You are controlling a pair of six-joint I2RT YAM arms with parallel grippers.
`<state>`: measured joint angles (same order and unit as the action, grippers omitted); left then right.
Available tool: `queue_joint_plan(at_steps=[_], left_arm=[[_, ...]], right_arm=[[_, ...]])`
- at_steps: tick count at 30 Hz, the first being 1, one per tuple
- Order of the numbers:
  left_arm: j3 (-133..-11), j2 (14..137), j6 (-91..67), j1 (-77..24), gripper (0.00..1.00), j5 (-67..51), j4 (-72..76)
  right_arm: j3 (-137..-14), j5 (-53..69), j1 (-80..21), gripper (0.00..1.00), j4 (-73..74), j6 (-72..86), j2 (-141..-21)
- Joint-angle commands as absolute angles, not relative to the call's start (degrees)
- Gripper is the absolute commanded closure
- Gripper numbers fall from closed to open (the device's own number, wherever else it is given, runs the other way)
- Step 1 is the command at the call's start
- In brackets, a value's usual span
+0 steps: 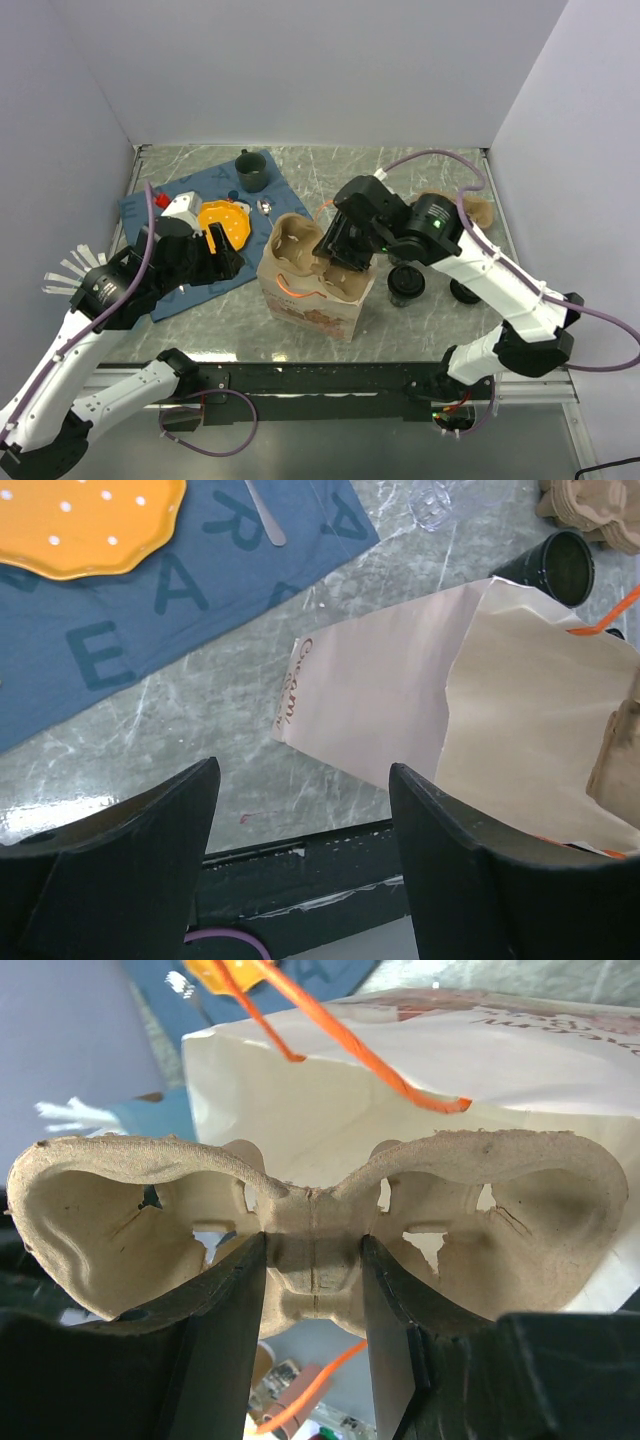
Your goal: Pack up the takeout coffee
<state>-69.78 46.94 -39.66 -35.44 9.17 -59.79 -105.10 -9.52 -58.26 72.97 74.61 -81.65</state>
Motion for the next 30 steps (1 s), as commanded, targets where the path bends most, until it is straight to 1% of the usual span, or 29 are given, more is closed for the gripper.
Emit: queue_joint_plan(at_steps=[1,10,20,26,30], left_arm=[[-71.63,46.05,-38.85,-35.33,0.25,11.78,-60.73],[-72.25,45.44,-38.76,-35.33,0.24,12.48,-60.73],[-72.77,46.14,-38.76,-35.33,0.24,12.66,-60.91],[-72.07,45.62,-39.28,-35.33,0.24,12.22,-59.94],[-70.58,45.09,-39.29,-35.33,0.24,9.41,-58.02]], right_arm=[[-109.68,-12.66,-58.62,0.59,76.28,75.50,-84.80],[-114.34,-14.32,-58.71,0.59,82.35,75.32,-90.08],[-115.75,-14.68,-58.89,0.61,89.73,78.13,-90.97],[-109.88,-10.99,-59.06,0.62,89.82,82.17,-88.33],[-106.00,-10.72,-59.15,0.62,89.82,83.41,-85.79]])
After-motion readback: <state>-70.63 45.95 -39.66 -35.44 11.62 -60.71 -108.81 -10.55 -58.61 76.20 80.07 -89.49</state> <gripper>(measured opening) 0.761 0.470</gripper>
